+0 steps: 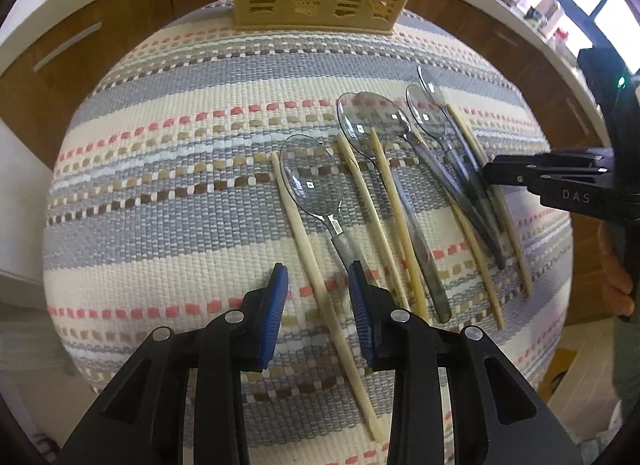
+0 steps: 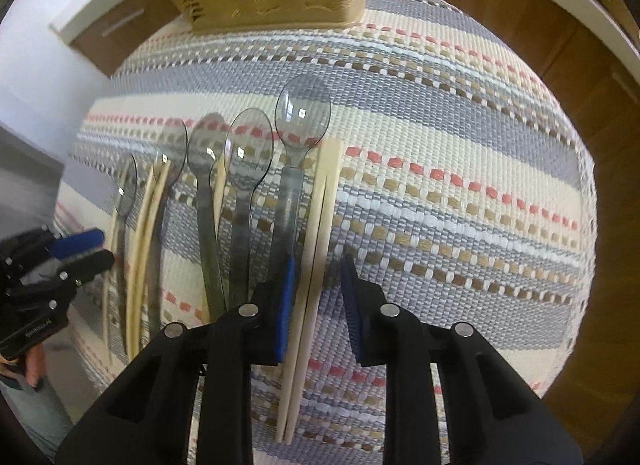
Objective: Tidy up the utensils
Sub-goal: 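Grasp one wooden chopstick with the left tool while the right tool grasps a chopstick pair, then lift the chopsticks and carry them over the yellow basket with both tools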
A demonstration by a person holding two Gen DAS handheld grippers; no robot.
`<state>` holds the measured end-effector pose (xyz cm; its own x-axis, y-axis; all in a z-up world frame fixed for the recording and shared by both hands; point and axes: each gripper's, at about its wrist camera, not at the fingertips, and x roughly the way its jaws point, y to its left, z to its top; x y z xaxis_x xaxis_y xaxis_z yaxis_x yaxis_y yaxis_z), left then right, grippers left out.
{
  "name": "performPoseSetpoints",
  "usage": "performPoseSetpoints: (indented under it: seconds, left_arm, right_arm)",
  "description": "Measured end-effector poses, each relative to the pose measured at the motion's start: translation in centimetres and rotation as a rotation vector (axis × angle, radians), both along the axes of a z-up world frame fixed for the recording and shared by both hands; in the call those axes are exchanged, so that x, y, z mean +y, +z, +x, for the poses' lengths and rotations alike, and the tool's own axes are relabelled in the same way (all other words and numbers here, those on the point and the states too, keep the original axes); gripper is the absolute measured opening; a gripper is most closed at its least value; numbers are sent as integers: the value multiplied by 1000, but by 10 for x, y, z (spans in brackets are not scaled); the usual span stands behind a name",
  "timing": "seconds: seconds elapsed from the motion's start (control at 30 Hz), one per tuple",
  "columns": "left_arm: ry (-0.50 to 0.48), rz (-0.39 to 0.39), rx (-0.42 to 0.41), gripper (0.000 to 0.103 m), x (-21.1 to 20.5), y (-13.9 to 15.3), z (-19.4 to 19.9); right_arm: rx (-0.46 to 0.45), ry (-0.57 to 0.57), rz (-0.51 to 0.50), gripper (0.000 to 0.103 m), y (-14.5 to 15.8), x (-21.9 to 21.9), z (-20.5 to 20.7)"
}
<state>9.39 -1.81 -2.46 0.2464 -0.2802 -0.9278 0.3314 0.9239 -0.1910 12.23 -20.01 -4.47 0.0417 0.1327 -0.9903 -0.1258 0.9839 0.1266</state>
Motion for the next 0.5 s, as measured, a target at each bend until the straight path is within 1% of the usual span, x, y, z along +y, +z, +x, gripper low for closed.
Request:
performPoseSetpoints:
  seconds: [0.07, 0.1, 0.13, 0.17, 0.23, 0.27, 0.37, 0.43, 0.5]
  left_arm:
    - [-16, 37, -15, 30, -7, 1, 0]
    - [-15, 44, -23, 22, -7, 1, 0]
    - [-6, 70, -39, 8, -6, 0, 0]
    - [0, 86, -47, 7, -6, -1, 0]
    - [11, 62, -40, 5, 0, -2, 2]
    - [20, 56, -40, 4, 3, -1, 2]
    - [73, 89, -68, 4, 13, 0, 5]
    - [100, 60, -54, 4, 23, 0, 10]
    - [108, 62, -46, 4, 28, -2, 13]
  right_arm:
    - [-4, 22, -31, 19, -2, 13, -2]
    - [-7, 27, -47, 12, -3, 18, -2]
    - [-7, 27, -51, 12, -4, 18, -2]
    - [-3, 22, -39, 12, -4, 17, -2]
    - [7, 5, -24, 11, -5, 12, -3]
    - [3, -1, -33, 11, -4, 7, -3]
    - [-1, -22, -35, 11, -1, -7, -3]
    - [12, -29, -29, 11, -2, -14, -1]
    - [15, -24, -34, 11, -7, -18, 0]
